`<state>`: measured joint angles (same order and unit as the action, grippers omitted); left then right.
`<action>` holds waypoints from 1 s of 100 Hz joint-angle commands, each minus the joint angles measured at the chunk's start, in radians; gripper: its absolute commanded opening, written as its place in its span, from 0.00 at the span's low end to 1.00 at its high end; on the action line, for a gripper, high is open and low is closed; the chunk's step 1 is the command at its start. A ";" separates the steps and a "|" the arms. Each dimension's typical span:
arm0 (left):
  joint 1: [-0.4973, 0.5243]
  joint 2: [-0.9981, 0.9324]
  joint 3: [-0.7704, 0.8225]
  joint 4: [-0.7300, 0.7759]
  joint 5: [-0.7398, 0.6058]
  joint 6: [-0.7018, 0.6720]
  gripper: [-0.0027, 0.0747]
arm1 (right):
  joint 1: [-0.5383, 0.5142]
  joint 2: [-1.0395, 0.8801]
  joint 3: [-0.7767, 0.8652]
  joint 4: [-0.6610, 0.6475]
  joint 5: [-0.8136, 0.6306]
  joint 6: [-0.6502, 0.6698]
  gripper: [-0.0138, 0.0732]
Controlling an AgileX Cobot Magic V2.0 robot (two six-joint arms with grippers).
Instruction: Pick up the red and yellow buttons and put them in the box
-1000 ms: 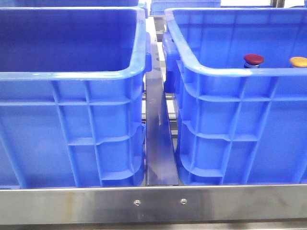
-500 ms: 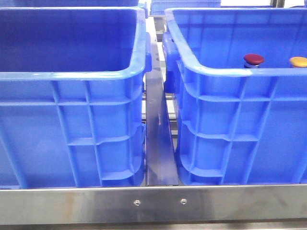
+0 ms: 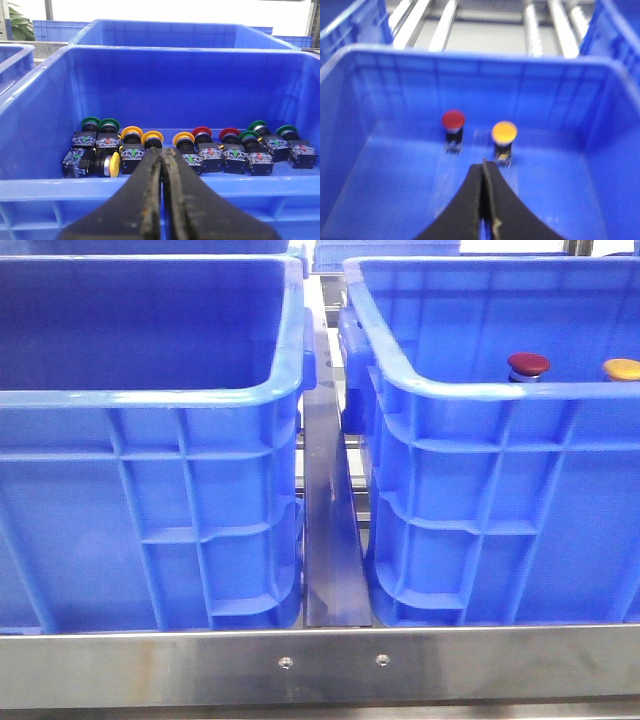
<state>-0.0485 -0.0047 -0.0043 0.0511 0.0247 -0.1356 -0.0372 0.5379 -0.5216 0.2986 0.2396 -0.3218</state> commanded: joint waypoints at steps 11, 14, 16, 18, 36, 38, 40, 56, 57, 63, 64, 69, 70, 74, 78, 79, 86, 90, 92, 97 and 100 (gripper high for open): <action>0.005 -0.032 0.049 -0.001 -0.088 -0.009 0.01 | 0.064 -0.050 0.051 -0.233 -0.225 0.241 0.08; 0.005 -0.032 0.049 -0.001 -0.088 -0.009 0.01 | 0.064 -0.066 0.067 -0.233 -0.240 0.248 0.08; 0.005 -0.032 0.049 -0.001 -0.088 -0.009 0.01 | 0.064 -0.078 0.080 -0.233 -0.251 0.252 0.08; 0.005 -0.032 0.049 -0.001 -0.088 -0.009 0.01 | 0.064 -0.085 0.093 -0.233 -0.258 0.253 0.08; 0.005 -0.032 0.049 -0.001 -0.088 -0.009 0.01 | 0.064 -0.213 0.213 -0.255 -0.350 0.253 0.08; 0.005 -0.032 0.049 -0.001 -0.088 -0.009 0.01 | 0.064 -0.229 0.222 -0.256 -0.359 0.253 0.08; 0.005 -0.032 0.049 -0.001 -0.088 -0.009 0.01 | 0.064 -0.246 0.236 -0.257 -0.366 0.253 0.08; 0.005 -0.032 0.049 -0.001 -0.088 -0.009 0.01 | 0.064 -0.387 0.345 -0.259 -0.392 0.253 0.08; 0.005 -0.032 0.049 -0.001 -0.088 -0.009 0.01 | 0.064 -0.393 0.355 -0.259 -0.392 0.253 0.08; 0.005 -0.032 0.049 -0.001 -0.088 -0.009 0.01 | 0.064 -0.448 0.389 -0.259 -0.393 0.253 0.08; 0.005 -0.032 0.049 -0.001 -0.088 -0.009 0.01 | 0.064 -0.453 0.397 -0.259 -0.393 0.253 0.08; 0.005 -0.032 0.049 -0.001 -0.088 -0.009 0.01 | 0.064 -0.493 0.424 -0.259 -0.394 0.253 0.08; 0.005 -0.032 0.049 -0.001 -0.088 -0.009 0.01 | 0.064 -0.503 0.427 -0.259 -0.394 0.253 0.08; 0.005 -0.032 0.049 -0.001 -0.088 -0.009 0.01 | 0.064 -0.529 0.448 -0.259 -0.394 0.253 0.08; 0.005 -0.032 0.049 -0.001 -0.088 -0.009 0.01 | 0.064 -0.559 0.468 -0.259 -0.394 0.254 0.08; 0.005 -0.032 0.049 -0.001 -0.088 -0.009 0.01 | 0.064 -0.563 0.471 -0.259 -0.394 0.254 0.08; 0.005 -0.032 0.049 -0.001 -0.088 -0.009 0.01 | 0.063 -0.573 0.500 -0.259 -0.420 0.263 0.08; 0.005 -0.032 0.049 -0.001 -0.088 -0.009 0.01 | 0.063 -0.571 0.515 -0.259 -0.435 0.269 0.08; 0.005 -0.032 0.049 -0.001 -0.088 -0.009 0.01 | 0.063 -0.574 0.524 -0.259 -0.445 0.276 0.08; 0.005 -0.032 0.049 -0.001 -0.088 -0.009 0.01 | 0.063 -0.574 0.530 -0.259 -0.455 0.300 0.08; 0.005 -0.032 0.049 -0.001 -0.088 -0.009 0.01 | 0.063 -0.574 0.529 -0.259 -0.455 0.308 0.08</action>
<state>-0.0485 -0.0047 -0.0043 0.0511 0.0231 -0.1356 0.0233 -0.0101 0.0214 0.0519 -0.1065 -0.0414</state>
